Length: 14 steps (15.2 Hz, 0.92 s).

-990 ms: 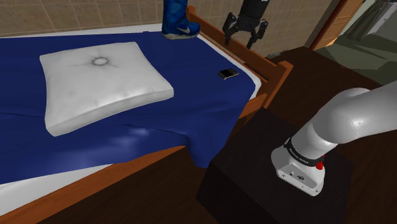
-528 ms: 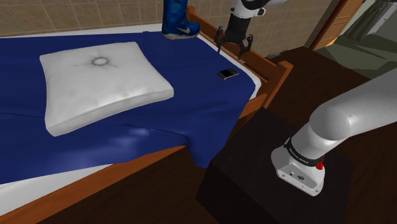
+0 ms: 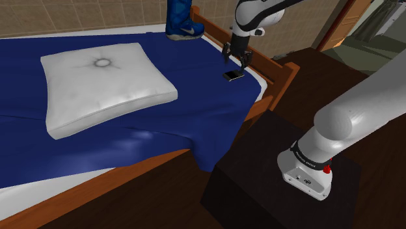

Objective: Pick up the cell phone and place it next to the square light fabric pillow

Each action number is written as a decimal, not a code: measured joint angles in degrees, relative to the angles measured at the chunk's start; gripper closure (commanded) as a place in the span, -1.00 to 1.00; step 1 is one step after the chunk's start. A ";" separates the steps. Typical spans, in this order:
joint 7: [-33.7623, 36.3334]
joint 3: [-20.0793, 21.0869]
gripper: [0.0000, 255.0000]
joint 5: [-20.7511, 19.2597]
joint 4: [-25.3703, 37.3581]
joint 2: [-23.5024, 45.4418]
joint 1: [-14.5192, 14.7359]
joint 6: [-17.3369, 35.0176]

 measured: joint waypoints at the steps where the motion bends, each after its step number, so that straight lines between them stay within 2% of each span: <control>1: 1.15 -0.11 -1.00 -0.24 -0.09 0.58 -0.26 0.44; 8: 3.09 -0.14 -1.00 -1.37 -2.31 3.91 -0.58 5.69; 14: 3.14 -0.16 -1.00 -1.49 -2.59 4.21 -0.61 6.29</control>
